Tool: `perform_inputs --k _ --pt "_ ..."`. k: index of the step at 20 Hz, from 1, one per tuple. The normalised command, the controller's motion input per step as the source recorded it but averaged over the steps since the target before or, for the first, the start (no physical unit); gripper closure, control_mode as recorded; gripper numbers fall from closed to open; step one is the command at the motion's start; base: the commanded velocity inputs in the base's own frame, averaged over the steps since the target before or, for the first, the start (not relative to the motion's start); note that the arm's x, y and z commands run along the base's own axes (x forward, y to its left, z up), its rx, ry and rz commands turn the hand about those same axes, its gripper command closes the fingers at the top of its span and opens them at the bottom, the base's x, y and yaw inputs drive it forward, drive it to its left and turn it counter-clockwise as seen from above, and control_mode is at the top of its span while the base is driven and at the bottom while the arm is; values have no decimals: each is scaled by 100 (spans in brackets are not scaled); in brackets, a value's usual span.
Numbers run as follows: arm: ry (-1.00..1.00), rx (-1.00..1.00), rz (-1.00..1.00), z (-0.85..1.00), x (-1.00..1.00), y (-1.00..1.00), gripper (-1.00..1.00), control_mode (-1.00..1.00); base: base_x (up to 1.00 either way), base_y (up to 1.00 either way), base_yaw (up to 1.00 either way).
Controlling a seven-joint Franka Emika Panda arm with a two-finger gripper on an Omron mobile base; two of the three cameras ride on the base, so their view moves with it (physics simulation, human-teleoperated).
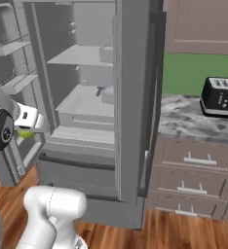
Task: Pick the pear and peach from the fridge and place them on the plate next to the blender to make a fruit smoothie.
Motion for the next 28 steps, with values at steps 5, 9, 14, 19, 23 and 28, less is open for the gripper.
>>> perform_inputs --k 5,9,14,19,23,28 --pt "0 0 0 0 0 0 100 100 -98 0 -33" --pt "0 0 0 0 0 0 100 100 -70 0 -72" --pt "0 0 0 0 0 0 100 100 -25 -5 -85" --pt "0 0 0 0 0 0 100 100 0 -24 -85" --pt "0 0 0 0 0 0 100 100 0 -21 -86" --pt "0 0 0 0 0 0 100 100 0 -13 -84"
